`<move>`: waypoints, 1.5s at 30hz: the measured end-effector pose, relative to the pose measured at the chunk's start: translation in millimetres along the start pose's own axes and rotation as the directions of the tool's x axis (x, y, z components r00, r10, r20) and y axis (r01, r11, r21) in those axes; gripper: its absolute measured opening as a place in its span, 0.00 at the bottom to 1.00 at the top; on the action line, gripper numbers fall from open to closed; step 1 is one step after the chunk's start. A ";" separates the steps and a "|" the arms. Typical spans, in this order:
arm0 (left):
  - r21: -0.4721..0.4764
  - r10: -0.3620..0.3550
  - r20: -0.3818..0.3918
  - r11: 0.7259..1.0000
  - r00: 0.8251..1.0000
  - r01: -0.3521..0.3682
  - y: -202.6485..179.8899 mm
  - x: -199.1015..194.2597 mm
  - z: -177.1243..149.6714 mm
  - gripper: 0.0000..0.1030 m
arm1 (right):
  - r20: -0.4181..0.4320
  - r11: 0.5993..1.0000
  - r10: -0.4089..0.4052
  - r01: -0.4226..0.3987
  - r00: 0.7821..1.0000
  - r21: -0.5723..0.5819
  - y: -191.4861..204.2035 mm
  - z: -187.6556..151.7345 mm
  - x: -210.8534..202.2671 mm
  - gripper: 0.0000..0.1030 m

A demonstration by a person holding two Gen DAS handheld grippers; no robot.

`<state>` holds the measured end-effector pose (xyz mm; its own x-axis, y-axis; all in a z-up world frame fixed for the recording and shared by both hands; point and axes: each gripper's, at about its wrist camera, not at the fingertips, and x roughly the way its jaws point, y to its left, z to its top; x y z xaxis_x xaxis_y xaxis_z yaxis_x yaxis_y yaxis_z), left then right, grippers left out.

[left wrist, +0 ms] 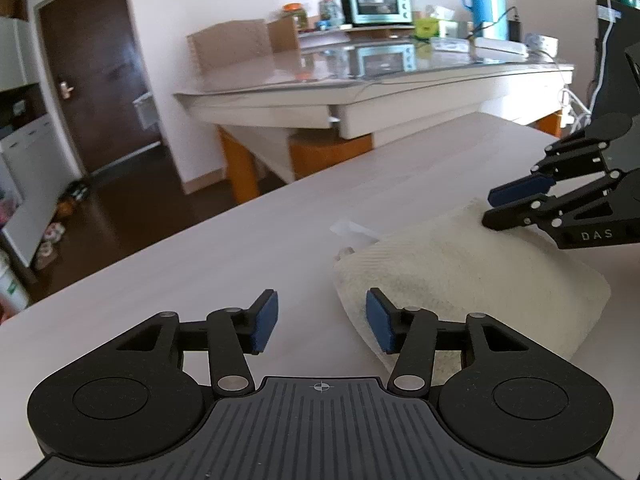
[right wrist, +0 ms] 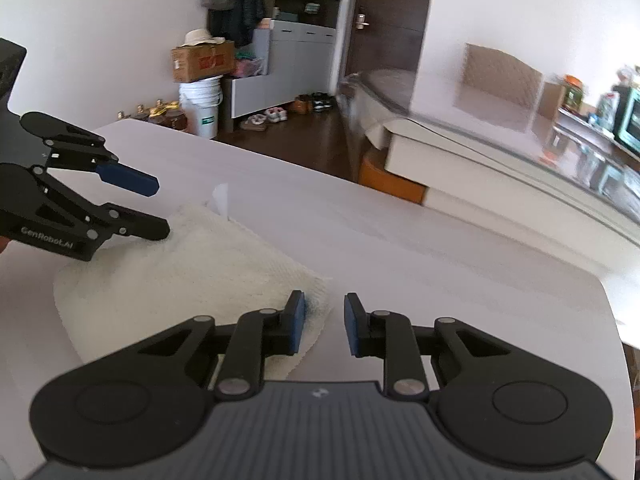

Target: Fold towel

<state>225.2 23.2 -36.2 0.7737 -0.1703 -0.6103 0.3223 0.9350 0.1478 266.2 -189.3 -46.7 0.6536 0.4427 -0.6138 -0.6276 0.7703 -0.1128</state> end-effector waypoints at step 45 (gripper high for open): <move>-0.229 0.085 -0.011 0.970 0.996 -0.085 -15.8 -87.3 -51.2 0.93 | 0.089 0.976 0.004 -0.023 0.996 0.214 51.4 -32.8 -89.4 0.92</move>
<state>124.6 39.2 -25.0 0.7924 -0.0869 -0.6038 0.1217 0.9924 0.0168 161.6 -204.3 -23.3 0.6863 0.4851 -0.5419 -0.5373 0.8403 0.0718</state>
